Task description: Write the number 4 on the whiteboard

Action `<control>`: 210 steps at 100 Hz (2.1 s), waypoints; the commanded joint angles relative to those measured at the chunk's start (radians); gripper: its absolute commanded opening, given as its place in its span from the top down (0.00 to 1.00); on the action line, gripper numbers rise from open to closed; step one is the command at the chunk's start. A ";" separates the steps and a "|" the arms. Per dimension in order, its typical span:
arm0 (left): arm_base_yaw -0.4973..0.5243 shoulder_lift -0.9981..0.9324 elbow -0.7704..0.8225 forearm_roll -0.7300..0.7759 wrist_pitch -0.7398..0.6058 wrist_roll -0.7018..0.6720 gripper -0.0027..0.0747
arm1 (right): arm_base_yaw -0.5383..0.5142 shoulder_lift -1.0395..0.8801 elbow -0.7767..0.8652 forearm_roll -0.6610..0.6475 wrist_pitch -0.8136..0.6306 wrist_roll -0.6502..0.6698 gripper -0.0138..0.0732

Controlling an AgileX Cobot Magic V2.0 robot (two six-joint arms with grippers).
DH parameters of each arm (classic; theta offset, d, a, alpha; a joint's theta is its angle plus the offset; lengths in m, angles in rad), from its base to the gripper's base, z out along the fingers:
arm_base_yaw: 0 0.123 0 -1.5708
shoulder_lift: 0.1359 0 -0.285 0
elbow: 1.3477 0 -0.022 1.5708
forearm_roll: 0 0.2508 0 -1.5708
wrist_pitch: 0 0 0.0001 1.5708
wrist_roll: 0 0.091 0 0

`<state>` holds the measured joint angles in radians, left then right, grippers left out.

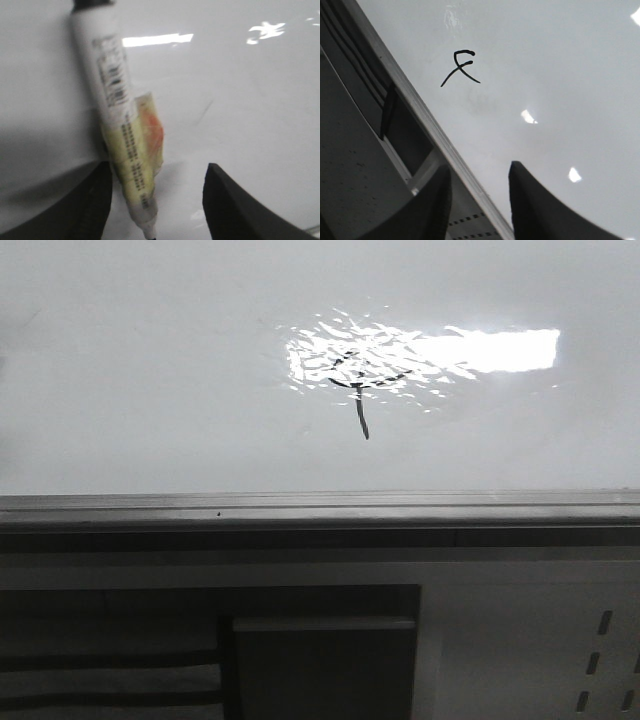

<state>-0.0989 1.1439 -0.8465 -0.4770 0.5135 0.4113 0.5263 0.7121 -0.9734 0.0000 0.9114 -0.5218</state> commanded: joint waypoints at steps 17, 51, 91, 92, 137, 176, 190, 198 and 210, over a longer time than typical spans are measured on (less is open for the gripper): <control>0.003 -0.191 -0.204 0.119 0.242 -0.008 0.47 | -0.006 0.006 -0.009 -0.014 -0.094 0.564 0.57; 0.003 -0.504 0.044 0.138 0.046 -0.008 0.47 | -0.006 0.003 0.221 -0.078 -0.399 0.605 0.61; 0.003 -0.602 0.335 0.136 -0.314 -0.008 0.99 | -0.006 0.005 0.261 -0.155 -0.549 0.605 0.92; 0.003 -0.602 0.335 0.136 -0.312 -0.008 0.99 | -0.006 0.005 0.261 -0.155 -0.549 0.605 0.92; 0.016 -0.701 0.415 0.136 -0.338 -0.008 0.99 | -0.006 0.005 0.261 -0.155 -0.549 0.605 0.92; 0.068 -1.094 0.689 0.234 -0.421 -0.207 0.99 | -0.006 0.005 0.261 -0.155 -0.538 0.605 0.92; 0.068 -1.133 0.765 0.463 -0.459 -0.444 0.99 | -0.006 0.005 0.261 -0.155 -0.536 0.605 0.92; 0.068 -1.133 0.807 0.461 -0.528 -0.444 0.99 | -0.006 0.005 0.261 -0.155 -0.536 0.605 0.92; 0.068 -1.134 0.875 0.461 -0.666 -0.444 0.99 | -0.006 0.005 0.261 -0.155 -0.536 0.605 0.92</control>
<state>-0.0337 0.0038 -0.0019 -0.0249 0.0372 -0.0119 0.5263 0.7137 -0.6887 -0.1370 0.4419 0.0865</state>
